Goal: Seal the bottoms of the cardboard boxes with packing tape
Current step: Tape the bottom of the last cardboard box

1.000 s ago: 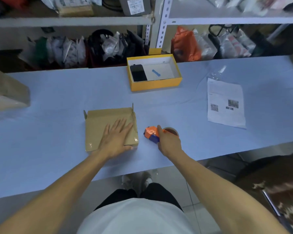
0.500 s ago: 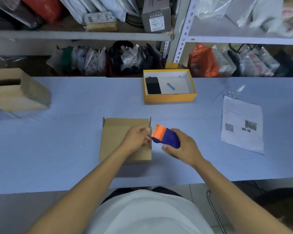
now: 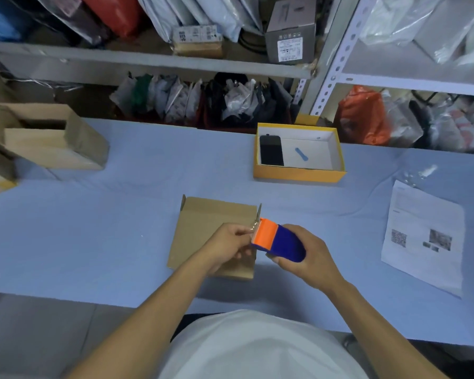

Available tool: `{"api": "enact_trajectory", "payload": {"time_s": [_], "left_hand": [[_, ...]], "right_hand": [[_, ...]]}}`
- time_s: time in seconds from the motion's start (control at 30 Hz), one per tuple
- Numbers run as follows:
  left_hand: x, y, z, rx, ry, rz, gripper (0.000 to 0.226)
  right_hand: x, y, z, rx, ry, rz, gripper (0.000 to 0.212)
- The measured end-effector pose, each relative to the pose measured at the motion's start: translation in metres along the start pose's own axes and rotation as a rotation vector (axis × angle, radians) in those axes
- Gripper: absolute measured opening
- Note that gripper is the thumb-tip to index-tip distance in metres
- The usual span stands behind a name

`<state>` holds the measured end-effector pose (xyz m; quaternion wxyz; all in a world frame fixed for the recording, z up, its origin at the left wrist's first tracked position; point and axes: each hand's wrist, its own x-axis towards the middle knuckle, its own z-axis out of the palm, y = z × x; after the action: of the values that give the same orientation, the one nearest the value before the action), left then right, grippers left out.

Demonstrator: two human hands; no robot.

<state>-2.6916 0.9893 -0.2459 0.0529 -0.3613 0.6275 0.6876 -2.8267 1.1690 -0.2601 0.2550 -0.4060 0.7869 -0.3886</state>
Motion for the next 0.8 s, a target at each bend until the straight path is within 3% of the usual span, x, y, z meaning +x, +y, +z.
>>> {"api": "enact_trajectory", "payload": {"time_s": [0.3,0.53,0.8], "left_hand": [[0.008,0.004,0.007,0.056,0.246,0.037,0.015],[0.009,0.008,0.006,0.285,0.331,0.110,0.018],[0.012,-0.003,-0.017,0.264,0.464,-0.058,0.022]], "right_hand": [[0.014,0.000,-0.013,-0.109,-0.064,-0.058,0.064],[0.017,0.005,-0.013,-0.117,-0.084,-0.061,0.063],[0.022,0.024,-0.030,-0.314,-0.193,-0.050,0.064]]}}
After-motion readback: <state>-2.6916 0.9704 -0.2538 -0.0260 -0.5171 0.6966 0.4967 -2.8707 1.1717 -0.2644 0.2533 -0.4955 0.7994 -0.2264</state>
